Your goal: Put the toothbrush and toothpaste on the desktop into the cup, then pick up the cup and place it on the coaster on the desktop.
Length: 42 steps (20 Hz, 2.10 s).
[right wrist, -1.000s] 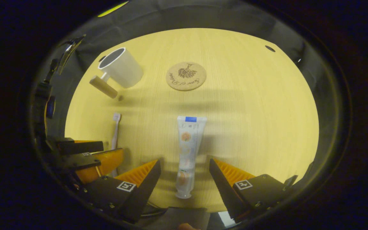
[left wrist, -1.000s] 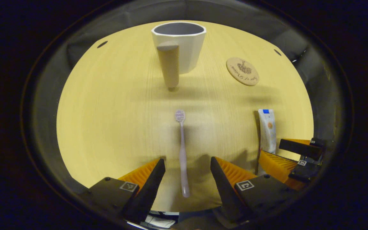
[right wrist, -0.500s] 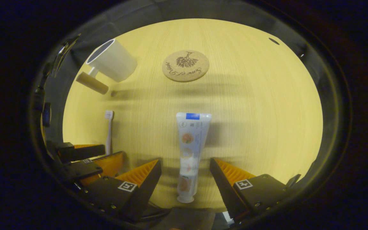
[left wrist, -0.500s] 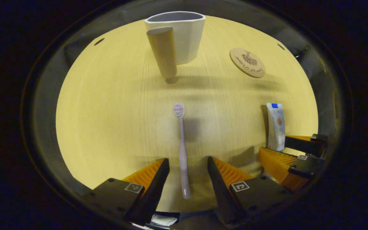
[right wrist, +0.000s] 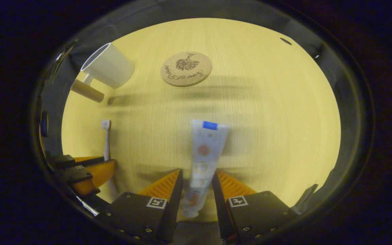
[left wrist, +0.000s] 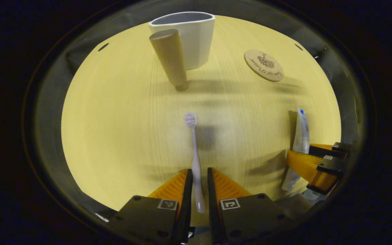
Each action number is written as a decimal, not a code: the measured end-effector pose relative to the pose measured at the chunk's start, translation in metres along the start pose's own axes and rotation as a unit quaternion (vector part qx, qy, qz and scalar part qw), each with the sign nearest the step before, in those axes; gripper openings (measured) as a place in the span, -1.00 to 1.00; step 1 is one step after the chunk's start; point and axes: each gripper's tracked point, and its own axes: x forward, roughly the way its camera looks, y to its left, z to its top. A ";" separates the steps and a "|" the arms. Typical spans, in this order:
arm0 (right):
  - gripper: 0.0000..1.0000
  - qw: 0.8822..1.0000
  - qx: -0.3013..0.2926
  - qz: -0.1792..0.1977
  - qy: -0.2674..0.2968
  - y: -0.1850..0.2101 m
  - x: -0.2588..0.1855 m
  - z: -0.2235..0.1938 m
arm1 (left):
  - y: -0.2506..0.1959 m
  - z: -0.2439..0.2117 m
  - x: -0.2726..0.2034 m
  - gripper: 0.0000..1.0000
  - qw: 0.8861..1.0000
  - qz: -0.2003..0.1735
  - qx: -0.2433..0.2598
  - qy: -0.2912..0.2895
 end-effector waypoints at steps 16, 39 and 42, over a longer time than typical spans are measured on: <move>-0.56 0.996 0.026 0.045 -0.075 0.006 -0.019 0.000 | 0.000 -0.002 -0.014 -0.80 0.995 -0.032 0.007 -0.097; -0.58 0.911 -0.010 0.109 -0.399 0.048 -0.173 0.097 | 0.052 0.106 -0.218 -0.81 0.883 -0.053 -0.041 -0.464; -0.58 0.903 -0.007 0.105 -0.416 0.051 -0.178 0.112 | 0.051 0.143 -0.234 -0.81 0.864 -0.062 -0.029 -0.499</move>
